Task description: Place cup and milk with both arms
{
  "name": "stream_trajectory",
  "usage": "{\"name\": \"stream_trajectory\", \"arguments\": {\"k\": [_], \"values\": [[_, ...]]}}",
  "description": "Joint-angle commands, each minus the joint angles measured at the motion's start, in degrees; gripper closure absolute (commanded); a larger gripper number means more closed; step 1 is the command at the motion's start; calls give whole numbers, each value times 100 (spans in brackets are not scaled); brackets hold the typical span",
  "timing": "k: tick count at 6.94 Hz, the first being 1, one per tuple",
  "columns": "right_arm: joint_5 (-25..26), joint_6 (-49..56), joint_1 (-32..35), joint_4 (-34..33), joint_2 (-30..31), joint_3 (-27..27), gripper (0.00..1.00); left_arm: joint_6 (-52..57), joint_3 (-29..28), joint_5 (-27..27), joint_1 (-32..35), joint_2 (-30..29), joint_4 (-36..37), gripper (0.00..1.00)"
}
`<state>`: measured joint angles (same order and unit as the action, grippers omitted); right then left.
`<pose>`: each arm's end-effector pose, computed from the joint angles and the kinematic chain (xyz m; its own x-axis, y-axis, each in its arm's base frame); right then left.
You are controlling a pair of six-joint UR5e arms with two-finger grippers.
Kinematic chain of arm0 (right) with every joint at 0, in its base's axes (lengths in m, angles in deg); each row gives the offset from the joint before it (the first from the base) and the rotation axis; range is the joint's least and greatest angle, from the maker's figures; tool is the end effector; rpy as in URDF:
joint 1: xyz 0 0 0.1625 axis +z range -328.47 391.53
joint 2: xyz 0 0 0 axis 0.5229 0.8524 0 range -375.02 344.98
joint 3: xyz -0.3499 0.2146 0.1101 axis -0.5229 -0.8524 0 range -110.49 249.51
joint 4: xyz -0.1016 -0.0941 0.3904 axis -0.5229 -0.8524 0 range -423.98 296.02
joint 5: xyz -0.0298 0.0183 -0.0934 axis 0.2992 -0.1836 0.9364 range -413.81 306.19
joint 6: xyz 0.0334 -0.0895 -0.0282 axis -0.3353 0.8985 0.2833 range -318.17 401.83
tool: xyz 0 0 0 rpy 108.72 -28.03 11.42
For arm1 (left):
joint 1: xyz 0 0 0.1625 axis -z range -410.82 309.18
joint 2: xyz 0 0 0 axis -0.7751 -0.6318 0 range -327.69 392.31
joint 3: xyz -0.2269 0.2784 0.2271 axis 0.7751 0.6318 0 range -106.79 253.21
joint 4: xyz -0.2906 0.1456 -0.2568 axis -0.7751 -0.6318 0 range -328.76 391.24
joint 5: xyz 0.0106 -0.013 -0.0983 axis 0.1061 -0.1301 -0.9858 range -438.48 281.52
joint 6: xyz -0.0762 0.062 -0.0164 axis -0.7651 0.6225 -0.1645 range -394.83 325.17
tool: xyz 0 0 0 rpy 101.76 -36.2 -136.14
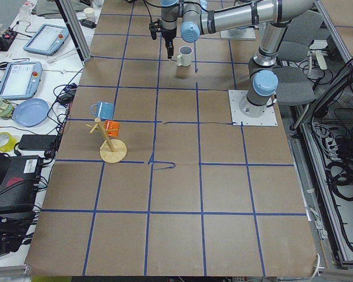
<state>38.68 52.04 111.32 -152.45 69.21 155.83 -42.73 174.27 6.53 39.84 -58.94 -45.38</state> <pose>0.0335 -0.5424 0.4654 -0.9995 -0.0026 0.0314 -0.0004 0.9976 0.0698 -0.1475 -0.4924 0.4064 -0.9882 -0.1245 0.0888 -0.1255 0.9921 -0.0066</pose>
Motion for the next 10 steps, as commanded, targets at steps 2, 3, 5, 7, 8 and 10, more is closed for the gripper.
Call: {"name": "stream_trajectory", "arguments": {"k": [2, 3, 5, 7, 8, 10], "values": [[42, 946, -900, -99, -21, 655, 10, 1124, -1647, 104, -479, -32, -1469, 9], [50, 904, -1009, -239, -12, 945, 10, 1107, -1816, 8, -392, -25, -1496, 8], [-2, 721, -984, -302, -30, 1193, 10, 1211, -1643, 592, -128, -60, -1391, 4], [-37, 623, -896, -468, -161, 1220, 15, 1203, -1520, 569, -58, -77, -1118, 3], [-29, 623, -809, -608, -214, 1255, 19, 1203, -1510, 578, -57, -51, -1118, 3], [41, 666, -790, -1011, -223, 1606, 23, 1160, -1519, 535, -66, -68, -1109, 3]]}}
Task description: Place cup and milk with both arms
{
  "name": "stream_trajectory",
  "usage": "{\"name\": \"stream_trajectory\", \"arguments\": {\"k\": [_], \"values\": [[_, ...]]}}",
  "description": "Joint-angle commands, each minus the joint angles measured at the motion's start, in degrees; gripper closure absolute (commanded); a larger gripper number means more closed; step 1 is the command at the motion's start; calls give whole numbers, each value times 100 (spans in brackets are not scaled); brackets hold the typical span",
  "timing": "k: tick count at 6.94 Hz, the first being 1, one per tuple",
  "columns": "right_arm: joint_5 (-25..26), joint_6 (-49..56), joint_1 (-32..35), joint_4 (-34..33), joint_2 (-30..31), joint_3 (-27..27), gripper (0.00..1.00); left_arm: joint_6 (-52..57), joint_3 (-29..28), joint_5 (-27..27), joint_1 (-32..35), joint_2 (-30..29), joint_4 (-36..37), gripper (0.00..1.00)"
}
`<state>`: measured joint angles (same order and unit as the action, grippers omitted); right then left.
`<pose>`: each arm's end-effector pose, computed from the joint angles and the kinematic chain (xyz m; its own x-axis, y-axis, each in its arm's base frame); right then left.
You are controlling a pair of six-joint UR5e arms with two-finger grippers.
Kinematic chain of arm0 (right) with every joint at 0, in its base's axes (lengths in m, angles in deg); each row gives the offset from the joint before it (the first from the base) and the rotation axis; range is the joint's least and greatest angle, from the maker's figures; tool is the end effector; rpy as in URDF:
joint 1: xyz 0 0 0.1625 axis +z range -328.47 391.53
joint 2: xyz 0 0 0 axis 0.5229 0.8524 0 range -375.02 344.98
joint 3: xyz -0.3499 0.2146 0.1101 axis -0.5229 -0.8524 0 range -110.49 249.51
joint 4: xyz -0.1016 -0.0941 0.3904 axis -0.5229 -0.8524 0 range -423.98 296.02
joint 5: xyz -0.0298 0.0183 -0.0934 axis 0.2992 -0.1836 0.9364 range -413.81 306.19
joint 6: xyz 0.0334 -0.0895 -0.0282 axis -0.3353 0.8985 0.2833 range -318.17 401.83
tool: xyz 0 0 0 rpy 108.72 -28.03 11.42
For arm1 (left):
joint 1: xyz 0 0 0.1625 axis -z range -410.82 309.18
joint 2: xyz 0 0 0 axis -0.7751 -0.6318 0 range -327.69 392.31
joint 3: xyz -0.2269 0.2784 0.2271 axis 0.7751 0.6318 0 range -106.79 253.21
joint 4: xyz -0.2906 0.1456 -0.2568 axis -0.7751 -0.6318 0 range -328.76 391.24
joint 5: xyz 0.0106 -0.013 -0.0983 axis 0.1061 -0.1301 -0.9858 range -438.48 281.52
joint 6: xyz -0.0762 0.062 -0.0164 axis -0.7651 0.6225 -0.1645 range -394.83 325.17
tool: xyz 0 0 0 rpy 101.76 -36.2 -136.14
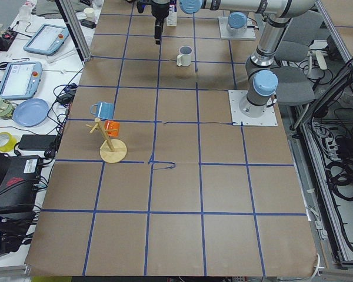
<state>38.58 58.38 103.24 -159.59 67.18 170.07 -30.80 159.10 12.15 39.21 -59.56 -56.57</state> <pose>-0.0358 -0.5202 0.3409 -0.9993 0.0282 -0.0239 0.0222 0.9745 0.2231 -0.1324 -0.5128 0.5110 -0.9974 0.0697 -0.0163 0.0708 0.9946 -0.0764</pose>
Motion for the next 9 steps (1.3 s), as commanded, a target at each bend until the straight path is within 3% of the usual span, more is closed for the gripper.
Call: {"name": "stream_trajectory", "arguments": {"k": [1, 2, 3, 4, 5, 7, 9], "values": [[51, 41, 18, -335, -20, 200, 28, -104, -2, -115, 6, -42, 62, 2], [77, 85, 18, -318, -20, 192, 35, -70, -11, -107, -29, 1, 71, 0], [77, 146, 18, -292, -11, 183, 50, -78, -28, -107, -38, -7, 80, 0], [86, 156, 18, -257, -11, 157, 74, -78, -20, -107, -38, -16, 80, 0], [78, 173, 18, -239, 7, 148, 81, -78, -11, -107, -38, -16, 89, 0], [60, 182, 35, -221, 16, -53, 81, -96, 6, -116, -38, -25, 98, 0], [-10, 34, 603, 138, 33, -317, 81, -96, 7, -107, -38, -25, 89, 0]]}}
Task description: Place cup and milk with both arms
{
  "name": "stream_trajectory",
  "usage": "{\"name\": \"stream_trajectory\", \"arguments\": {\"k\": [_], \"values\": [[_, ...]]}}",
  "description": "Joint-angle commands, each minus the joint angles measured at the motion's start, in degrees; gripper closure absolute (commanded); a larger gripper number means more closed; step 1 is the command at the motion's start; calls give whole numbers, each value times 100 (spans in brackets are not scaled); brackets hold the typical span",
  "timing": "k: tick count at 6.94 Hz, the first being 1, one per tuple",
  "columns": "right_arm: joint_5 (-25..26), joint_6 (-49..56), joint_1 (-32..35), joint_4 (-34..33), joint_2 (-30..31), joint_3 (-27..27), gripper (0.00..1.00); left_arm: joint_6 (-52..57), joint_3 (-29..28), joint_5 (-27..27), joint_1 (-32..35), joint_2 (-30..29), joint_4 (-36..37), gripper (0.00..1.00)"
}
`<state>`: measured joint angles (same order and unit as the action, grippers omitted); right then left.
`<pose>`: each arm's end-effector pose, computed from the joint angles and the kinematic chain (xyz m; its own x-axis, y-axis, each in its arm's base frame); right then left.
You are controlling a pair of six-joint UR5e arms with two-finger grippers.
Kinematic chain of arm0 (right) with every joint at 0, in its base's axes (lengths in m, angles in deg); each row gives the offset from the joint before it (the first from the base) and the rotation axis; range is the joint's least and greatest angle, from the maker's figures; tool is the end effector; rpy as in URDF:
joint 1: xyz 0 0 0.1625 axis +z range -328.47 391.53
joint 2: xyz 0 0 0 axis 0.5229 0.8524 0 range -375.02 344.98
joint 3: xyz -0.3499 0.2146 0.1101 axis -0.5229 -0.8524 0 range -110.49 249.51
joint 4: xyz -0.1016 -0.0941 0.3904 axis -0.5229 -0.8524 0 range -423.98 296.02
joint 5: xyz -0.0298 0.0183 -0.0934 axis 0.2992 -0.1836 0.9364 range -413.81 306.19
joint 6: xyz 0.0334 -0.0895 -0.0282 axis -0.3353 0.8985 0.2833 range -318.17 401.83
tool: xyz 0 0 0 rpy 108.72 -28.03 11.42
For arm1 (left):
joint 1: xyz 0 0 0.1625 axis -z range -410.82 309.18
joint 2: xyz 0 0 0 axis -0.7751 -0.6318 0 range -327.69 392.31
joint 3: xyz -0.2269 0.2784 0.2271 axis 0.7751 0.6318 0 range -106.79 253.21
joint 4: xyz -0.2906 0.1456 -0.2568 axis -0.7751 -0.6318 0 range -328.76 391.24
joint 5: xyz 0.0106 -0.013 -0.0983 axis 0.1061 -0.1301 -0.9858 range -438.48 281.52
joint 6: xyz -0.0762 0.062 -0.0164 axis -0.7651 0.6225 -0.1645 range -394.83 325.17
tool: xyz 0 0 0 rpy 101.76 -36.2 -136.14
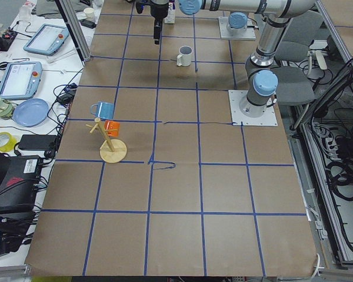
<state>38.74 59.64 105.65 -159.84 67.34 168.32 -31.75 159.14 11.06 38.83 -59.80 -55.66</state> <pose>-0.0162 -0.5281 0.3565 -0.9992 -0.0366 -0.0146 -0.0387 0.9814 0.1883 -0.1308 -0.5166 0.5102 -0.9988 0.0481 0.0033 0.0476 0.9949 -0.0886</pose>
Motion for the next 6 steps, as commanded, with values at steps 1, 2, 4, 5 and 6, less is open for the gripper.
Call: {"name": "stream_trajectory", "arguments": {"k": [1, 2, 4, 5, 6], "values": [[-18, -346, 897, 199, 60, -143, 81, 8, 3, -6, 0, -1, -3, 0], [-166, -540, 1328, 312, 130, -152, 81, 8, -6, 28, 0, -1, 6, 0], [-693, -1782, 2050, 375, 210, -90, 81, 52, -15, 73, 0, 17, -2, 0], [-712, -2451, 2541, 366, 201, -73, 81, 52, -6, 81, 0, 17, -3, 0], [-886, -3093, 2981, 244, 184, 14, 81, 52, -6, 55, 0, 17, -3, 0]]}}
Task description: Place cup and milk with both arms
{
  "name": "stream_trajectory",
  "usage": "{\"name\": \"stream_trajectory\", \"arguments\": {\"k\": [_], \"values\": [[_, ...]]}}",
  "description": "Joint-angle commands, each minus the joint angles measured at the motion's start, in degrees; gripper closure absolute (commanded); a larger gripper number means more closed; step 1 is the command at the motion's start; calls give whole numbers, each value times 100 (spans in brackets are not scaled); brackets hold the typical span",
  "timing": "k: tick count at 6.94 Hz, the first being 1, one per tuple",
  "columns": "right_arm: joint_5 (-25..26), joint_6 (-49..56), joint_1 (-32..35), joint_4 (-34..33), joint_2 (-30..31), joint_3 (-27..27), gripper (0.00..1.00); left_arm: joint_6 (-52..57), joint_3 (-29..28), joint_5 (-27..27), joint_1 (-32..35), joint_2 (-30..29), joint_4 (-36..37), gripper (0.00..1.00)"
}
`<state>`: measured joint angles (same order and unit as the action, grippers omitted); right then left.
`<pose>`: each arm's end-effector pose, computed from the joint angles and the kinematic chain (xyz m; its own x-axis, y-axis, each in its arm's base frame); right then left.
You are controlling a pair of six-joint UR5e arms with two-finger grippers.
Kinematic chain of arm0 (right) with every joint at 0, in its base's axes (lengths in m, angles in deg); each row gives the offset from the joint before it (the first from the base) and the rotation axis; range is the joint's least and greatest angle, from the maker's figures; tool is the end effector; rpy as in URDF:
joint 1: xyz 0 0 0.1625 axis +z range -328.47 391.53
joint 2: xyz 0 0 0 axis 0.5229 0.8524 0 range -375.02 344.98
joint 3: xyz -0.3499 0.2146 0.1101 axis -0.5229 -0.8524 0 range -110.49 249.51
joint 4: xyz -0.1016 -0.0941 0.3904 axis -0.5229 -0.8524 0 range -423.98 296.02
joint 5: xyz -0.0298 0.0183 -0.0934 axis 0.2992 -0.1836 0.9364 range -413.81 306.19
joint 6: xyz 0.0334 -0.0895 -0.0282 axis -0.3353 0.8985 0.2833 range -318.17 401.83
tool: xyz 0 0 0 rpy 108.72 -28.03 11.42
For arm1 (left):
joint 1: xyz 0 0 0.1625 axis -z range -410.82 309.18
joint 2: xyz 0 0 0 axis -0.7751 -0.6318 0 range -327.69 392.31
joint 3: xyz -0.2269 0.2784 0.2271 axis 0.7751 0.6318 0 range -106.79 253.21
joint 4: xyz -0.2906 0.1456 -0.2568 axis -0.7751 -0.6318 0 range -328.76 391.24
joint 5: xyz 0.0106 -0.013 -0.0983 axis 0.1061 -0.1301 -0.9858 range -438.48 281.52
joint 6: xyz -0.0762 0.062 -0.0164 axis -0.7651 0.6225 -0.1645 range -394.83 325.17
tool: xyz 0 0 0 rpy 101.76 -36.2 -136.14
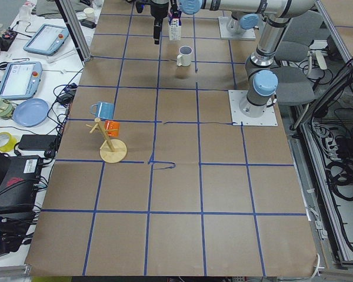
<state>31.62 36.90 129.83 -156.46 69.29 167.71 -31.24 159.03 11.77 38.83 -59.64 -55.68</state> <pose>0.2122 -0.4753 0.3741 -0.9971 -0.0446 -0.0609 -0.0562 0.9774 0.2038 -0.1296 -0.5157 0.5125 -0.9984 0.0558 -0.0101 0.0565 0.9941 -0.0922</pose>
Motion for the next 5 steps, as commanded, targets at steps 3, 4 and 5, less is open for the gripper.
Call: {"name": "stream_trajectory", "arguments": {"k": [3, 4, 5], "values": [[-343, -1353, 901, -848, -20, 602, 81, 10, 14, -42, 0, -7, 0, 0], [-308, -1344, 901, -850, -2, 638, 81, 10, 14, -42, 0, -7, 0, 0], [-299, -1318, 901, -824, -2, 647, 81, 10, 14, -51, 0, -7, 0, 0]]}}
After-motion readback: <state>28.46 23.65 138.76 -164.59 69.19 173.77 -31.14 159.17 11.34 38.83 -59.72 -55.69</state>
